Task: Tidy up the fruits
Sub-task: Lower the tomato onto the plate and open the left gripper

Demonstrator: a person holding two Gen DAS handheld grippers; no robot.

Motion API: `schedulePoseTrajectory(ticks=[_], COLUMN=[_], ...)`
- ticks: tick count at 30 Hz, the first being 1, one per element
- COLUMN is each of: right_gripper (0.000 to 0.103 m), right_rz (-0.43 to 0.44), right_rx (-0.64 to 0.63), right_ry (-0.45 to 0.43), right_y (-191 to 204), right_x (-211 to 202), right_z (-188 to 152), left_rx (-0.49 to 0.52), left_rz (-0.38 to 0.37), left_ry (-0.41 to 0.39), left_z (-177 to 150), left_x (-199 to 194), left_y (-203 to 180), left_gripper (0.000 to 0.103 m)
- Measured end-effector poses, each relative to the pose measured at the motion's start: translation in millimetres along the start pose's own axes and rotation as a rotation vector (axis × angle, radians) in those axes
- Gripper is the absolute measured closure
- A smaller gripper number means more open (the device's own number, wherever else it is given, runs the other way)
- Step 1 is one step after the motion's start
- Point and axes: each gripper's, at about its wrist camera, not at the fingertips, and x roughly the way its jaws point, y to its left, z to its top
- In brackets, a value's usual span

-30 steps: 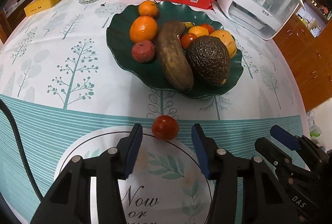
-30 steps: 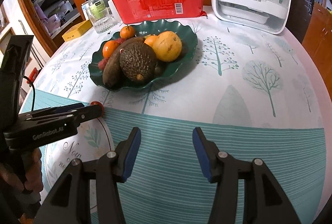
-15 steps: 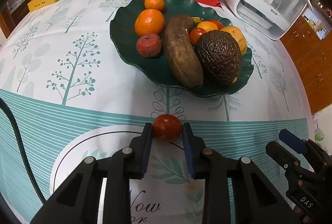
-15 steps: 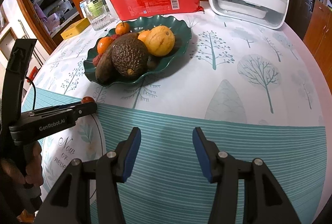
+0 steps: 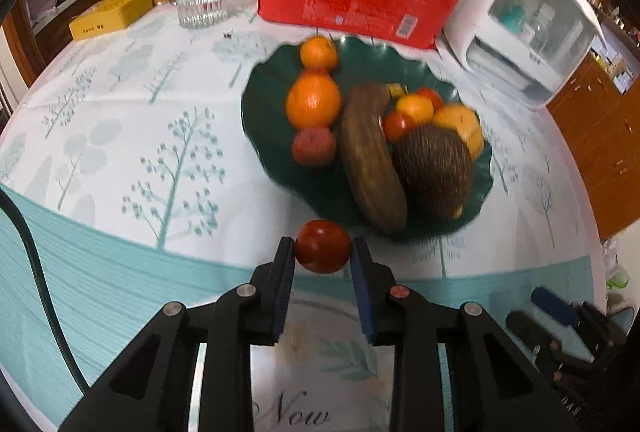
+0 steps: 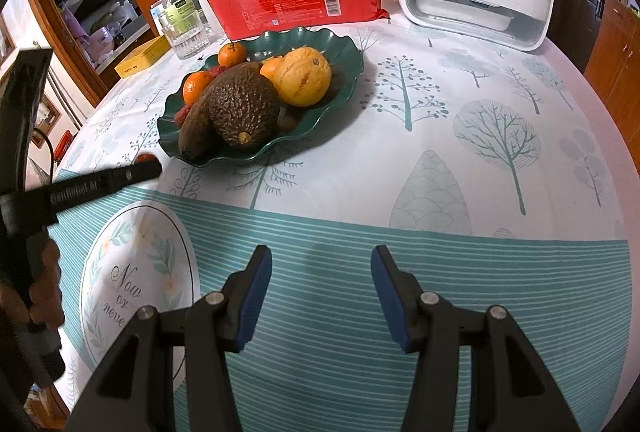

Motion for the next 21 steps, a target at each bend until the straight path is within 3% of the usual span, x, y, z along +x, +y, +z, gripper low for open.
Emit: schedulePoseTrajectory(ticks=[5,12,14,18,21], right_gripper=[0.051,0.051,0.051,0.051,0.051], right_rz=[-0.005,-0.019,-0.022,-0.02,-0.012], right_rx=[0.006,0.026,0.031,0.042,0.046], right_ry=[0.001,0.008,0.009,0.006,0.004], right_y=[0.0,-2.0,-2.5,-1.5,1.0], right_x=[0.6,2.6,2.7,1.0,-0.4], right_z=[-0.7,-3.1,-3.0,-3.1,-3.5], left_rx=[0.0,0.008,0.015,0.003,-0.022], left_rz=[-0.001,-0.013,-0.016,-0.005,0.011], left_ry=[-0.028,-0.006,-0.005,0.007,0.007], left_z=[18.7,29.0,29.8,28.6,20.2], left_x=[0.9,13.7,14.1,11.7,3.2], left_y=[2.6,-0.3,-0.8,2.2,8.9], left_gripper=[0.076,0.076,0.072,0.051,0.041])
